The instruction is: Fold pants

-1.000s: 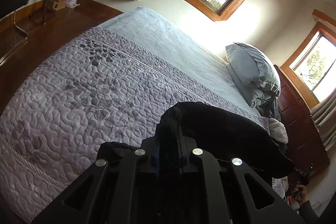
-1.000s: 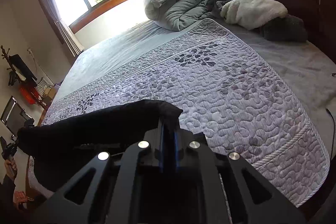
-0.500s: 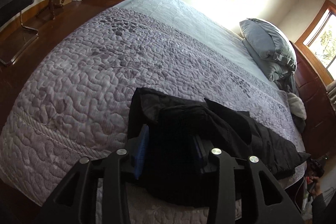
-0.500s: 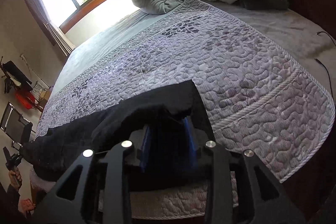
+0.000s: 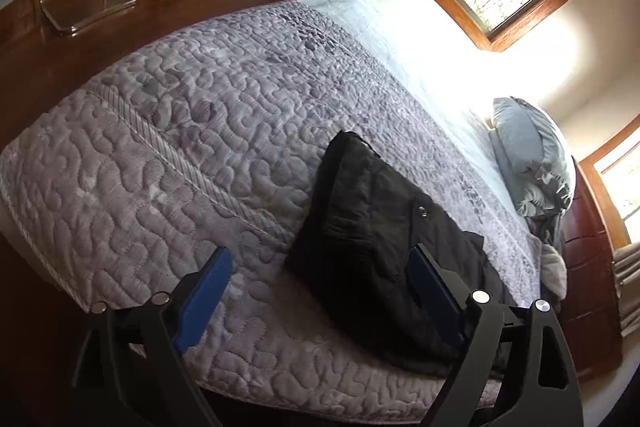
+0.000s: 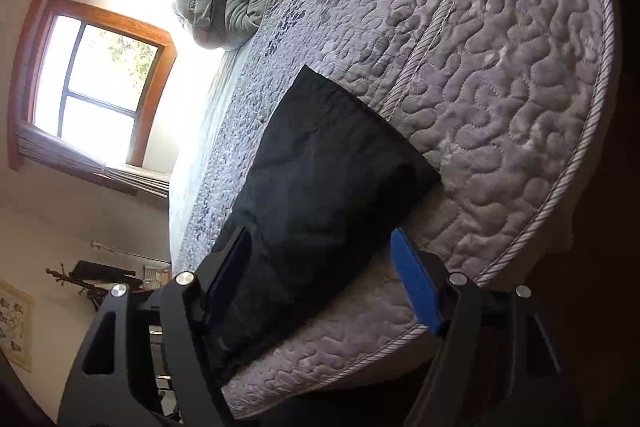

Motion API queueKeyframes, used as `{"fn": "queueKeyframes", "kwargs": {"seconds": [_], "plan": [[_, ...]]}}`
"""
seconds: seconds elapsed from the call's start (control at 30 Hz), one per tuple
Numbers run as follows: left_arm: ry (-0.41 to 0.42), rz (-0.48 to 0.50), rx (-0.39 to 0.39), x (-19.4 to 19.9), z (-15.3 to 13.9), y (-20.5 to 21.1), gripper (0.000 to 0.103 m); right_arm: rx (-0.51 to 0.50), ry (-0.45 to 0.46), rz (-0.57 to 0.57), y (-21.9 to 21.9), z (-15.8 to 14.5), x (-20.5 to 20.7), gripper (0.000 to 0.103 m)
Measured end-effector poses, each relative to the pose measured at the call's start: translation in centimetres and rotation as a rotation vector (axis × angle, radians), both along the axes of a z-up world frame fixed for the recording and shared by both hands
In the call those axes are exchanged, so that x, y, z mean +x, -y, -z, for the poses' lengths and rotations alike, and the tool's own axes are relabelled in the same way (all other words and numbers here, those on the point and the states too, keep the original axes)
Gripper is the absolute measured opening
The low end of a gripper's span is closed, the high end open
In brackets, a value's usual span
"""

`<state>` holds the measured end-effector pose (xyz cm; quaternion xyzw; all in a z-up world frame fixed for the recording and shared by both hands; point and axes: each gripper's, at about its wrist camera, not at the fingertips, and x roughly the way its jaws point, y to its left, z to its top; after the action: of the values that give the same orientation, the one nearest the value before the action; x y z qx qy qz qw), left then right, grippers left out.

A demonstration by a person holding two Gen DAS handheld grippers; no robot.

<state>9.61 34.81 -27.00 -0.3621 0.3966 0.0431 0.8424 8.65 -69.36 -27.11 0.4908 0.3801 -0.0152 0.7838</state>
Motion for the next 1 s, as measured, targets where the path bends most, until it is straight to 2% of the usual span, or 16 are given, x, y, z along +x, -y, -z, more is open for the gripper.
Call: {"fn": "queueKeyframes", "kwargs": {"seconds": [0.1,0.2,0.4,0.53,0.57,0.63,0.67,0.7,0.8,0.93,0.97,1.0], "plan": [[0.019,-0.002,-0.058,0.7,-0.4,0.9,0.098,0.032,-0.007,0.035,-0.6,1.0,0.8,0.074],[0.018,-0.046,-0.123,2.1,0.3,1.6,0.099,0.066,-0.029,0.071,-0.8,2.3,1.5,0.076],[-0.120,-0.036,-0.179,5.6,4.2,3.5,0.099,0.088,-0.048,0.129,-0.5,3.3,2.3,0.076],[-0.144,-0.051,-0.167,6.2,5.0,4.4,0.097,0.118,-0.036,0.178,0.7,3.4,2.0,0.074],[-0.146,-0.055,-0.158,6.2,5.0,4.5,0.094,0.121,-0.028,0.178,0.9,3.2,2.0,0.071],[-0.167,-0.057,-0.125,6.2,5.1,4.7,0.081,0.116,-0.022,0.172,1.0,3.0,2.1,0.067],[-0.180,-0.055,-0.110,6.3,5.2,4.7,0.071,0.119,-0.018,0.166,1.1,2.9,2.1,0.063],[-0.189,-0.051,-0.101,6.3,5.2,4.7,0.067,0.122,-0.019,0.160,1.1,2.9,2.3,0.063],[-0.207,-0.051,-0.090,6.0,5.5,4.3,0.056,0.100,-0.069,0.159,1.0,3.2,2.9,0.062],[-0.220,-0.059,-0.070,5.8,5.5,4.2,0.049,0.093,-0.094,0.171,0.9,4.0,3.3,0.063],[-0.228,-0.062,-0.056,5.8,5.5,4.2,0.045,0.098,-0.087,0.173,1.0,4.2,3.3,0.059],[-0.237,-0.067,-0.044,5.9,5.4,4.3,0.039,0.096,-0.079,0.170,1.0,4.2,3.5,0.043]]}}
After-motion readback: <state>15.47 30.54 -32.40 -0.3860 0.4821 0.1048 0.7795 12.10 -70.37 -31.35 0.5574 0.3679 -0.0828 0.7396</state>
